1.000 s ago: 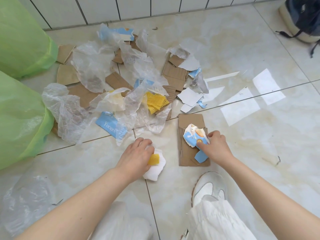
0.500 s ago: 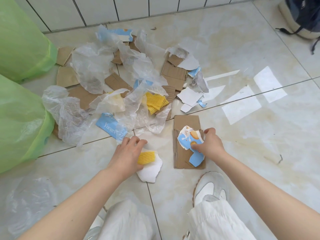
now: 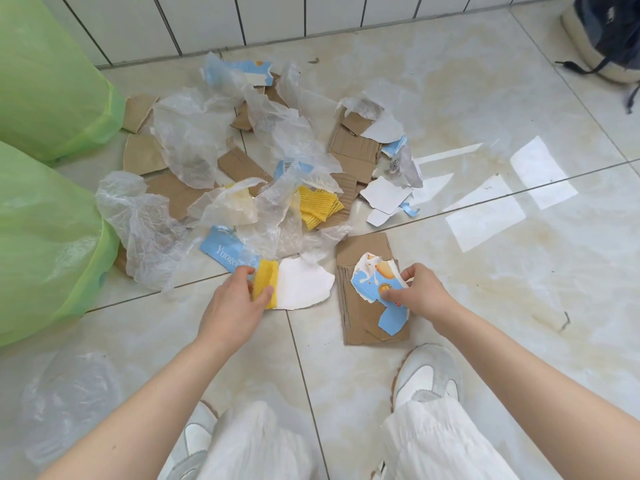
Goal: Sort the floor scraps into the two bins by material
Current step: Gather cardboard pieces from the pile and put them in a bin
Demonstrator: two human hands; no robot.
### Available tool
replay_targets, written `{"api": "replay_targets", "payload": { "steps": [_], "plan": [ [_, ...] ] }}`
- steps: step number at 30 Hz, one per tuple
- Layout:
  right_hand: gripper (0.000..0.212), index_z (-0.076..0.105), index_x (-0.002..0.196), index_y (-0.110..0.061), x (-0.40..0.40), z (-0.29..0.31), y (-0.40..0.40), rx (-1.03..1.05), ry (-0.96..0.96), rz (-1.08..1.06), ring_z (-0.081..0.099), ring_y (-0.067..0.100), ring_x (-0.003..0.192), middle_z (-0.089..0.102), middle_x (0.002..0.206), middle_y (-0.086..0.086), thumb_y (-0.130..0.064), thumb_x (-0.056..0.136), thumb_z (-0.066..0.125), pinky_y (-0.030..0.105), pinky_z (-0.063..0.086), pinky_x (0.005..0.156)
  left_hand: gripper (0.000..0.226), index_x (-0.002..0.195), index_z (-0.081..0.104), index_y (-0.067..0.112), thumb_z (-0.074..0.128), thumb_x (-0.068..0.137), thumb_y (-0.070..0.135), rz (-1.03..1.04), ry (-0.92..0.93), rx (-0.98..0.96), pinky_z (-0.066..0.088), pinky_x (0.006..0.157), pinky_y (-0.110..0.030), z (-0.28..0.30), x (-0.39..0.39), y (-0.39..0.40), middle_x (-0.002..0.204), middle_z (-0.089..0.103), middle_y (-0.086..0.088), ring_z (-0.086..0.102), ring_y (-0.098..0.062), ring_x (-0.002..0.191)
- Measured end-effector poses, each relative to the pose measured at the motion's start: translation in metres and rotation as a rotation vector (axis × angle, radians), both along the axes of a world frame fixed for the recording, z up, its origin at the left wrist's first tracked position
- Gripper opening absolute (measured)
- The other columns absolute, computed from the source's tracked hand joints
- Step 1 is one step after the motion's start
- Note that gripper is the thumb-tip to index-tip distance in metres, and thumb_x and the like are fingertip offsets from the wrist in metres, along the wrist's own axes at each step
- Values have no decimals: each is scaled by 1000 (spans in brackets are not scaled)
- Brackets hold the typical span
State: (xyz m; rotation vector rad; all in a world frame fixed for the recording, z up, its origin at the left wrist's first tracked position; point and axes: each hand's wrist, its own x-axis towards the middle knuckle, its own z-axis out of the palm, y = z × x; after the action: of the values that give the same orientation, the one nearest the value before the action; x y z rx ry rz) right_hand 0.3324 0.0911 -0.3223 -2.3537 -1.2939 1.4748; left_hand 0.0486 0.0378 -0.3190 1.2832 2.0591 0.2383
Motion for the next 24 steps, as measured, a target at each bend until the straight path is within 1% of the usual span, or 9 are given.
{"api": "replay_targets", "payload": {
  "steps": [2,4,7,9,11,13,17,20,24],
  "plan": [
    [38,42,89,-19,-3,0,0,1,22,-7,58,26,90,60,103,12,-19,75,77,28,40,56,57,133,42,15,65,84,33,-137,244,133,44,88,-42,-1,3,-3,122,50,-8,48,-33,109],
    [39,43,98,-17,-6,0,0,8,39,-17,60,27,93,59,104,11,-18,77,75,29,42,58,56,124,51,12,74,73,22,-364,391,313,49,77,-41,0,11,-3,115,52,-10,51,-33,98],
    [40,44,107,-16,-10,1,-1,21,42,-7,60,28,98,57,106,8,-16,79,72,32,48,69,50,104,63,10,79,57,7,-642,379,453,53,64,-33,-6,29,5,106,61,-7,61,-30,91],
    [39,47,110,-14,-11,2,-1,30,30,4,60,27,98,57,107,7,-15,79,71,34,49,73,51,117,56,7,71,68,4,-713,324,332,52,78,-34,-9,45,11,125,55,-10,56,-30,113],
    [36,49,109,-13,-12,3,-3,35,15,16,60,27,97,57,106,7,-15,80,69,33,48,73,61,139,34,8,59,83,10,-694,360,200,41,100,-35,-15,54,18,148,31,-11,33,-31,134],
    [32,48,106,-14,-12,4,-3,38,9,20,60,28,96,57,104,7,-15,81,68,32,46,71,74,143,21,14,63,83,22,-625,450,52,34,103,-37,-13,55,26,151,23,-9,29,-31,134],
    [26,49,99,-13,-11,7,-5,40,16,8,59,28,91,59,101,8,-14,81,66,31,46,68,79,134,28,22,74,70,29,-586,503,-18,32,85,-36,-8,49,31,128,40,-4,39,-29,113],
    [19,49,92,-14,-11,10,-6,42,40,2,57,26,82,57,90,5,-14,80,65,31,45,63,70,128,34,25,73,70,29,-606,454,-34,31,86,-36,-8,43,24,119,45,-1,40,-26,111],
    [13,49,77,-14,-8,23,-8,68,125,-32,50,21,68,51,75,2,-11,79,61,29,38,59,31,103,53,25,68,76,26,-436,73,-21,38,80,-33,6,34,10,86,57,4,55,-22,91]
  ]
}}
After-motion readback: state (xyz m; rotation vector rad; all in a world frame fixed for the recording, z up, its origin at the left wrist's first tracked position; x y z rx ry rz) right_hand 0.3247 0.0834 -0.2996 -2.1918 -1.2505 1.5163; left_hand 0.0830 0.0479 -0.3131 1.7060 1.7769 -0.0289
